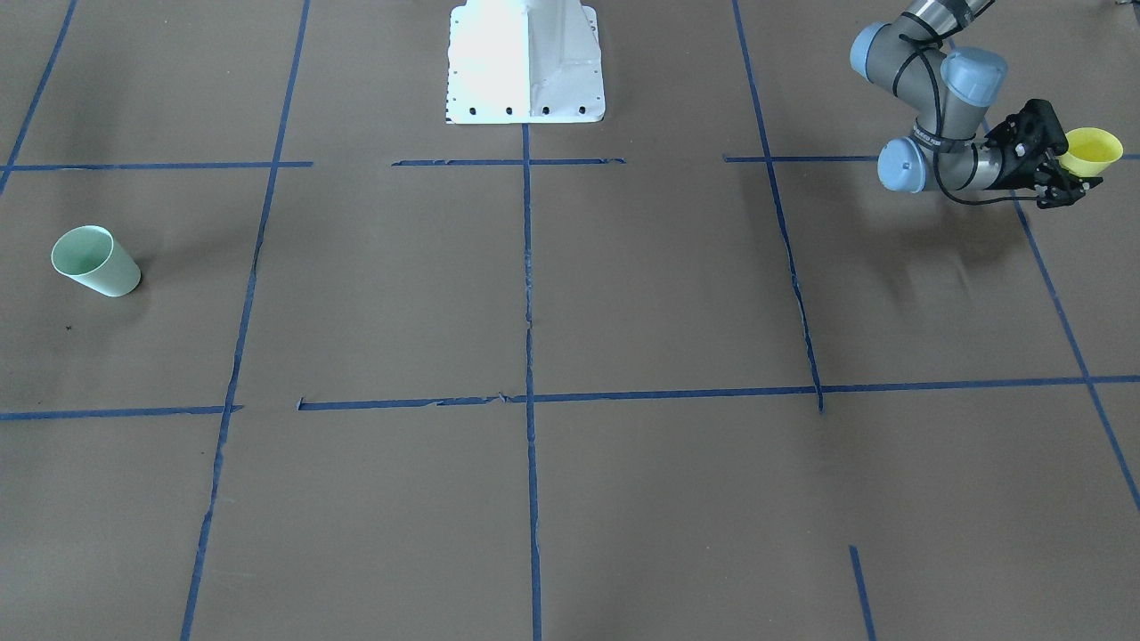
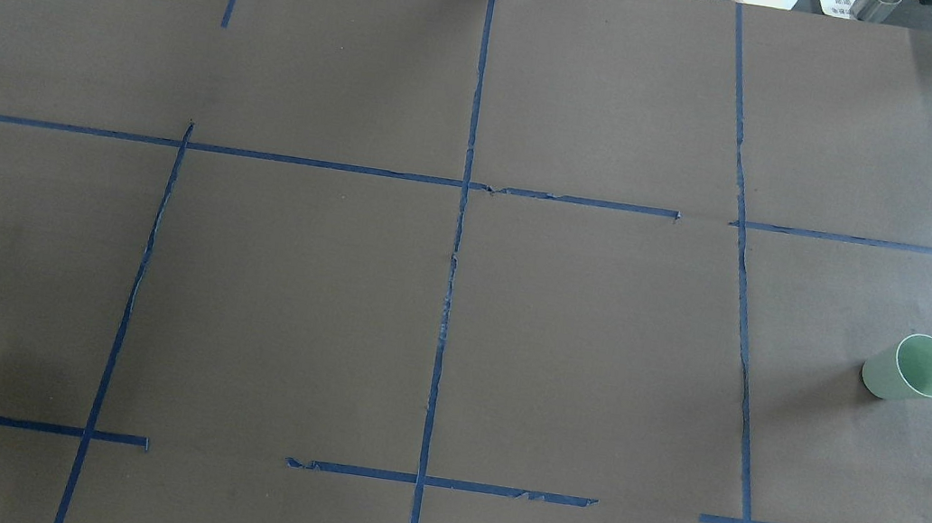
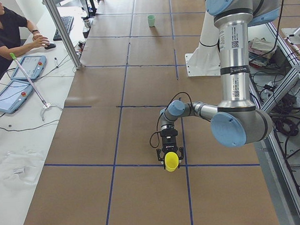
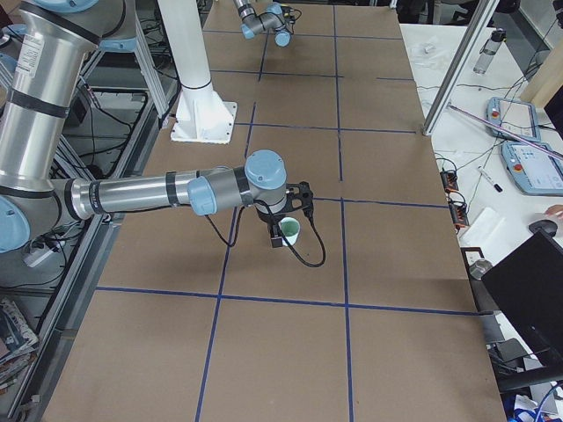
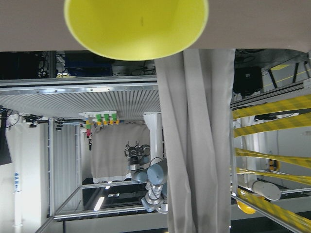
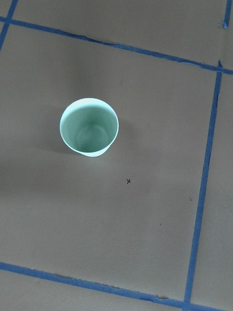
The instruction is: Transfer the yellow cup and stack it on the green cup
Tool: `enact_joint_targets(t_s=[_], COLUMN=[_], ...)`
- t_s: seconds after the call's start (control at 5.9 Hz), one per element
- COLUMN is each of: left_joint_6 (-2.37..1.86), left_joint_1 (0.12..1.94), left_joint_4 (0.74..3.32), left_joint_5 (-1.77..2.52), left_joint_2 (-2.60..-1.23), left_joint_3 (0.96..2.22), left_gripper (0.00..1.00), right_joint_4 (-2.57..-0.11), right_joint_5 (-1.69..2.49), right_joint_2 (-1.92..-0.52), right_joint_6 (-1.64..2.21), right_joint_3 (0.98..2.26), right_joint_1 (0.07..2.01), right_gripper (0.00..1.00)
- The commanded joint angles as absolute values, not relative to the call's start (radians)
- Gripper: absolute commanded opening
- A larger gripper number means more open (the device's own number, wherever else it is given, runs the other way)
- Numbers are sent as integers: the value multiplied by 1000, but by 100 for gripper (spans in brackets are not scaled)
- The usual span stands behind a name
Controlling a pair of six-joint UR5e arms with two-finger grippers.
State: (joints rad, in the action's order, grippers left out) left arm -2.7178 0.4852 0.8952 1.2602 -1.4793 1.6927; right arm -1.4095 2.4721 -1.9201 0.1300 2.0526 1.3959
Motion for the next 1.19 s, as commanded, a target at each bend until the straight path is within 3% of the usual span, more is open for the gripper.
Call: enact_joint_targets(t_s=[0.0, 0.34, 0.68, 1.02], left_joint_6=[-2627, -2480, -2093, -1772], left_joint_1=[489, 518, 622, 643], left_joint_4=[899, 1015, 1258, 1701], left_joint_5=[1105, 895, 851, 686], left_joint_2=[-1503, -1506, -1564, -1647], left_joint_3=[1730, 1761, 1821, 1769], left_gripper=[9, 6, 10, 11], right_joint_4=[-1410, -1407, -1401, -1404], right_joint_5=[2473, 2473, 2476, 2480], right_joint_2=[-1925, -1925, -1925, -1925], right_joint_6=[130, 129, 153, 182], right_joint_3=[2052, 2056, 2057, 2056], right_joint_1=[1396, 1397, 1397, 1397], right_gripper=[100, 100, 100, 100])
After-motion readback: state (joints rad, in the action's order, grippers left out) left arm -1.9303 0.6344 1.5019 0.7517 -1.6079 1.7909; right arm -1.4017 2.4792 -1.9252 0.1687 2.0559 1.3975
